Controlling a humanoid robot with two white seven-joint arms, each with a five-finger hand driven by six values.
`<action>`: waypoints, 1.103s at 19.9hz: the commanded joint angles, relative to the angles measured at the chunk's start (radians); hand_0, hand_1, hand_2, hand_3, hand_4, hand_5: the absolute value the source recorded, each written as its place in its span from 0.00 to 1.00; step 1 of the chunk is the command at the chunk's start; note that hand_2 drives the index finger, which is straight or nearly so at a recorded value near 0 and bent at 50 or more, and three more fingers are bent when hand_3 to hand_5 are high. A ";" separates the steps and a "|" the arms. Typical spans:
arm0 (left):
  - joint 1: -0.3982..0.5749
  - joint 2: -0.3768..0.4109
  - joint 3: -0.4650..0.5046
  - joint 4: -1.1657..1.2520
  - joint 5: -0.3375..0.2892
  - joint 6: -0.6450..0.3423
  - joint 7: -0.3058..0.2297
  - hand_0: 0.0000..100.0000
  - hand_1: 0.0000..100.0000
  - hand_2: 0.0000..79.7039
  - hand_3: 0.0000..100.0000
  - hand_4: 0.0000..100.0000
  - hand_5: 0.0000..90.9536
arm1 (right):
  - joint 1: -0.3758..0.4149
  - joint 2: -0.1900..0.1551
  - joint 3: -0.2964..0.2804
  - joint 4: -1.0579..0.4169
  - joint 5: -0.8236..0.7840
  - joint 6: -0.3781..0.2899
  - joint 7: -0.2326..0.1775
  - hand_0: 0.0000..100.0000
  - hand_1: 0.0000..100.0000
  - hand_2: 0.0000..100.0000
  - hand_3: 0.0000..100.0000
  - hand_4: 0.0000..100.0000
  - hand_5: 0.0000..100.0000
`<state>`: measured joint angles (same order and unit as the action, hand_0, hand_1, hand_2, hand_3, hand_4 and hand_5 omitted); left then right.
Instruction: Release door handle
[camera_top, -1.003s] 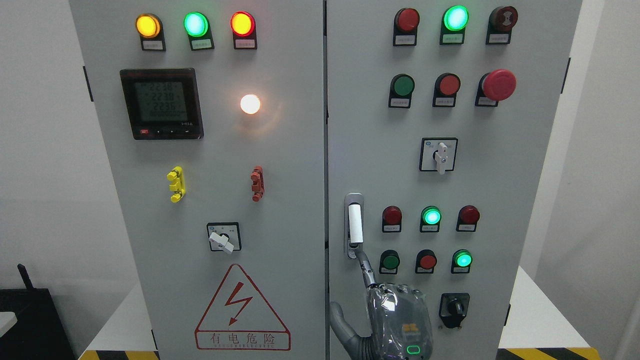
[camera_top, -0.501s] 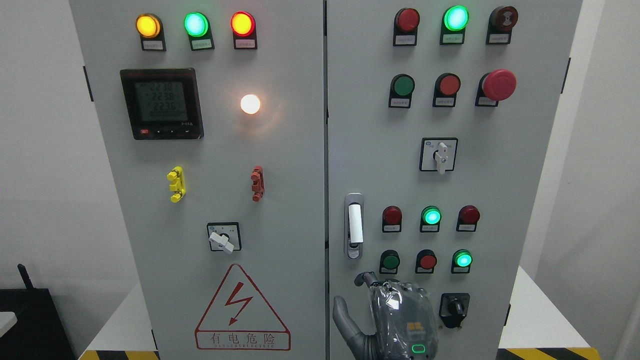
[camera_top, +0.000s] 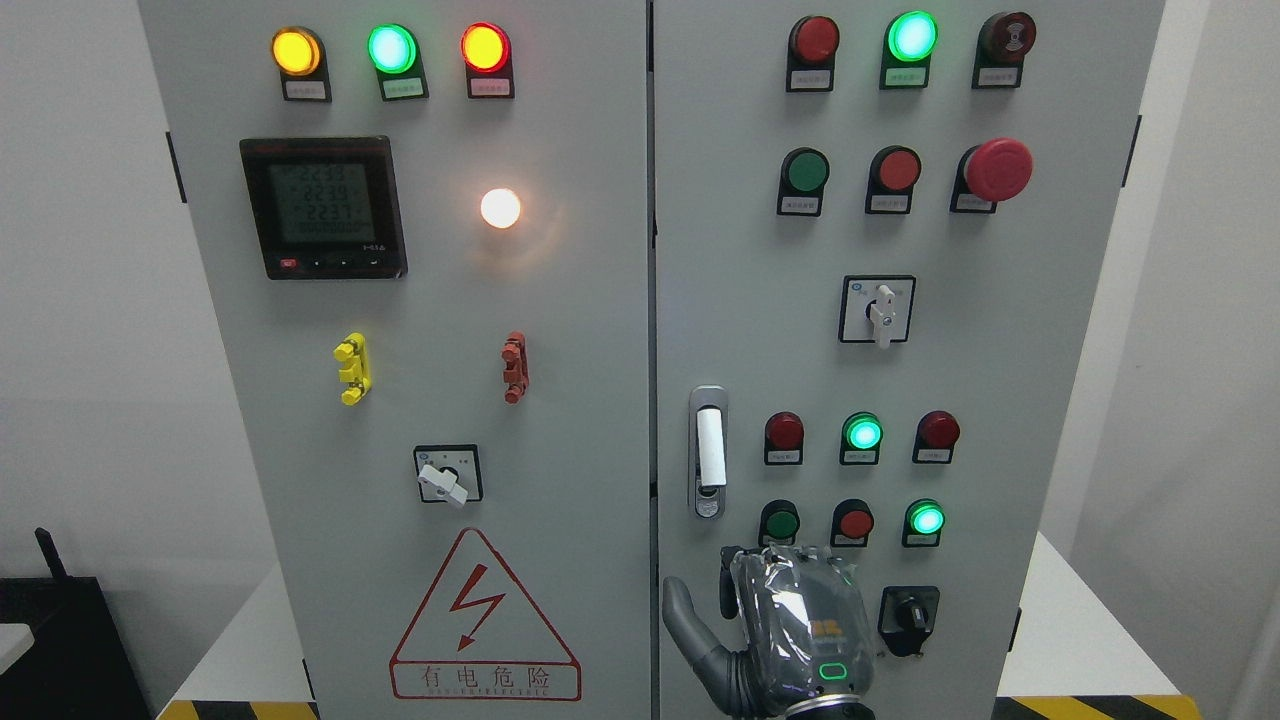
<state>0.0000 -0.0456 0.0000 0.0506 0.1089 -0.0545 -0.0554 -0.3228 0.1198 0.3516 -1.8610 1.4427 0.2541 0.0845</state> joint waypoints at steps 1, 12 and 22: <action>-0.025 0.000 0.017 0.000 0.000 0.001 0.000 0.12 0.39 0.00 0.00 0.00 0.00 | -0.041 0.000 -0.005 -0.006 0.034 0.002 0.015 0.37 0.01 1.00 1.00 0.92 0.99; -0.026 0.001 0.017 0.000 0.000 0.001 0.000 0.12 0.39 0.00 0.00 0.00 0.00 | -0.130 -0.002 -0.040 0.032 0.047 0.024 0.055 0.37 0.03 1.00 1.00 0.93 0.99; -0.026 0.000 0.017 0.000 0.000 0.001 0.000 0.12 0.39 0.00 0.00 0.00 0.00 | -0.166 0.000 -0.054 0.057 0.047 0.034 0.087 0.37 0.04 1.00 1.00 0.93 0.99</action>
<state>0.0000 -0.0454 0.0000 0.0507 0.1089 -0.0545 -0.0554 -0.4632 0.1189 0.3192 -1.8273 1.4886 0.2857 0.1702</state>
